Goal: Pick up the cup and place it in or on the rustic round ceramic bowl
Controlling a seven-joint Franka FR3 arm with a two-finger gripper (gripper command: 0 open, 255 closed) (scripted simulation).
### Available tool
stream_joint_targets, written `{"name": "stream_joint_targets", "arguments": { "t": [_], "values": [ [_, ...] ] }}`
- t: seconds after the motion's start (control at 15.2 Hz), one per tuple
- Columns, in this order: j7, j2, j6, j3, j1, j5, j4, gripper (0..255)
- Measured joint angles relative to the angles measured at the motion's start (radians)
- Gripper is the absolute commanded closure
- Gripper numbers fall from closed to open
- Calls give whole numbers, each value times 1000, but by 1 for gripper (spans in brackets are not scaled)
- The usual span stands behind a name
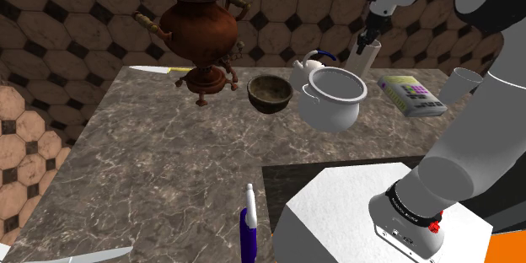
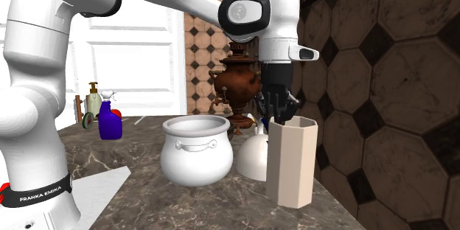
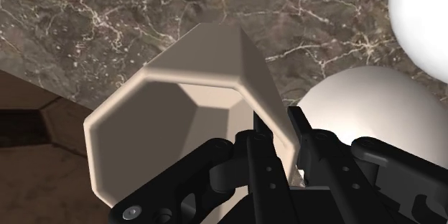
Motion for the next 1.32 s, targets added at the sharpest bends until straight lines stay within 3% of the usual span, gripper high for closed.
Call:
{"name": "stream_joint_targets", "arguments": {
  "t": [1.32],
  "values": [
    [26,-38,-256,-10,-2,-29,225,255]
  ]
}}
